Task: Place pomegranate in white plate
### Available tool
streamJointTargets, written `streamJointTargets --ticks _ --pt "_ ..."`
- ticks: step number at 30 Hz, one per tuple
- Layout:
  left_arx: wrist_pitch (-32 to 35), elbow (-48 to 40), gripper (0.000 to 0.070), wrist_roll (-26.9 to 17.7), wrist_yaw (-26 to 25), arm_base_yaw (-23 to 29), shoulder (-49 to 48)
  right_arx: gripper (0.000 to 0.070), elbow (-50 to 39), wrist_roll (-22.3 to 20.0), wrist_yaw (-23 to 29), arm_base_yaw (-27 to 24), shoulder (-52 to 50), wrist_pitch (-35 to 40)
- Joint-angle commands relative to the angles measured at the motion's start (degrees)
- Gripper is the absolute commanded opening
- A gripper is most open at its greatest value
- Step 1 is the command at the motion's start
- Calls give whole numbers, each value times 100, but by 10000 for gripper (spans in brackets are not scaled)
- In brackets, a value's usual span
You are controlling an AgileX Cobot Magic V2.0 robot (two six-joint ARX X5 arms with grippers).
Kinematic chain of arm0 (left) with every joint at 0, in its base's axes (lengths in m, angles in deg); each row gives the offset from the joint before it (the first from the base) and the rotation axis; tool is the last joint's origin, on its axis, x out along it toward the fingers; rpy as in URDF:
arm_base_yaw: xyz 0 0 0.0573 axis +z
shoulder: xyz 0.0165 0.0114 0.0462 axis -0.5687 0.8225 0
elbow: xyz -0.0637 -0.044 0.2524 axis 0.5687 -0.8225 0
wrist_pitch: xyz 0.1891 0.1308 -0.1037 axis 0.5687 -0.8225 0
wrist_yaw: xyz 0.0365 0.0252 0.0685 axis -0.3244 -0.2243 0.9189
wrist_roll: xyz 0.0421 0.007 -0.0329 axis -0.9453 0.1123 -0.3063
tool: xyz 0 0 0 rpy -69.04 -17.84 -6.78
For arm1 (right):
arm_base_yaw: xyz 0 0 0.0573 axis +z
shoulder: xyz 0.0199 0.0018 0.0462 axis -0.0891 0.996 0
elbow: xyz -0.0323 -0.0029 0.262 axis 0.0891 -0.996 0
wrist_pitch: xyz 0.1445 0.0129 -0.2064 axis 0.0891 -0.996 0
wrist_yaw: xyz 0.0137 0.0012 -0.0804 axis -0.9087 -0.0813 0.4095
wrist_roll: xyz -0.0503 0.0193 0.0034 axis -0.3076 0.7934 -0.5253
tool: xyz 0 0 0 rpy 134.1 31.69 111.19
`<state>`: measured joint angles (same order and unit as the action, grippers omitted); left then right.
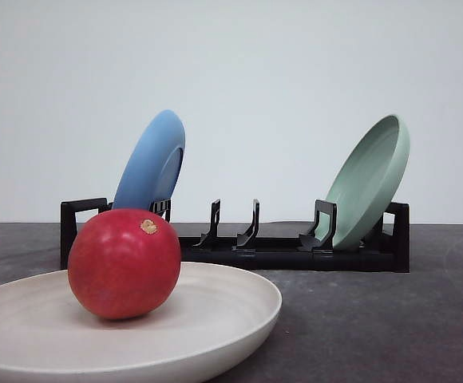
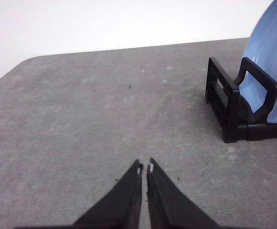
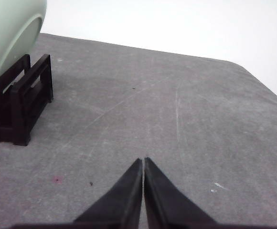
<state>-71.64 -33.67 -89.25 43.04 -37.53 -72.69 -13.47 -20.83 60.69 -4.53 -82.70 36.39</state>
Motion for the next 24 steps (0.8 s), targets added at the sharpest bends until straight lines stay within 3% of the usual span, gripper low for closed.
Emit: streamJointTargets --ticks 1,24 --pt "-26 -54 0 20 7 -9 -7 0 -17 101 15 -13 -4 10" --pt "-26 -54 0 20 7 -9 -7 0 -17 101 17 -13 -4 10"
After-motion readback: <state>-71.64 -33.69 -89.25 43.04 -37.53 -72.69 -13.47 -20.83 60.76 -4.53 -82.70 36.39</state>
